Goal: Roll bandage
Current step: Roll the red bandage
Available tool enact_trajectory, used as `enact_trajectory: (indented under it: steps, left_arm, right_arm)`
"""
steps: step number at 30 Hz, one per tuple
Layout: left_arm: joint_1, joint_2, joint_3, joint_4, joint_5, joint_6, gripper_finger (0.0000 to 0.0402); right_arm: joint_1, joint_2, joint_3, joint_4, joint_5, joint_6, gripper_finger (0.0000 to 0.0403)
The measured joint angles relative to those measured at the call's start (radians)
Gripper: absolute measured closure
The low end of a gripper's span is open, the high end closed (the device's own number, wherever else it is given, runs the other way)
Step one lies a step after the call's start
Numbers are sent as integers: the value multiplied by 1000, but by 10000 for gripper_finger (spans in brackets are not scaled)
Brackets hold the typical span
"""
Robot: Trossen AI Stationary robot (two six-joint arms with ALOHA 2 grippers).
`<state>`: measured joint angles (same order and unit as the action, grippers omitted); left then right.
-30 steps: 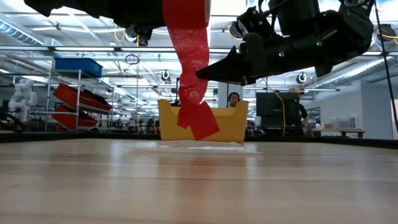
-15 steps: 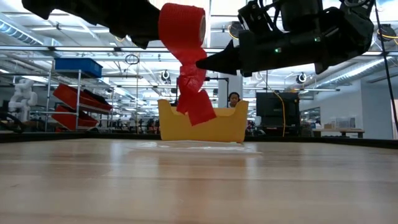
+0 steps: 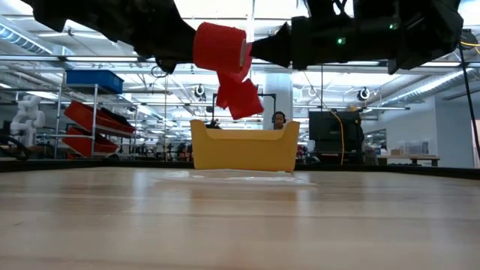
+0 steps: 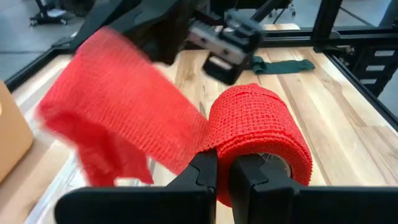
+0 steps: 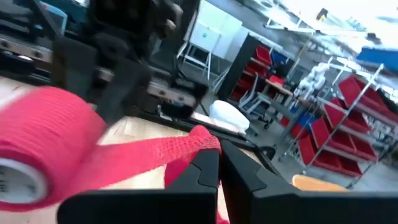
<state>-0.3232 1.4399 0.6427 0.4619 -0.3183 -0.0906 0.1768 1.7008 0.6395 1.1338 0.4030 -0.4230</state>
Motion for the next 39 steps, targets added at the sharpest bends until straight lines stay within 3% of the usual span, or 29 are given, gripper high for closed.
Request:
enact_trajectory:
  steps: [11, 22, 39]
  left_arm:
    - [36, 0, 0, 1, 10, -18, 388]
    - [69, 0, -1, 0, 20, -1, 388]
    - [69, 0, 11, 58, -32, 263, 388]
  right_arm:
    - [50, -45, 12, 10, -11, -161, 403]
    - [96, -46, 85, -121, -36, -272, 403]
    - [146, -46, 85, -268, -43, -374, 393]
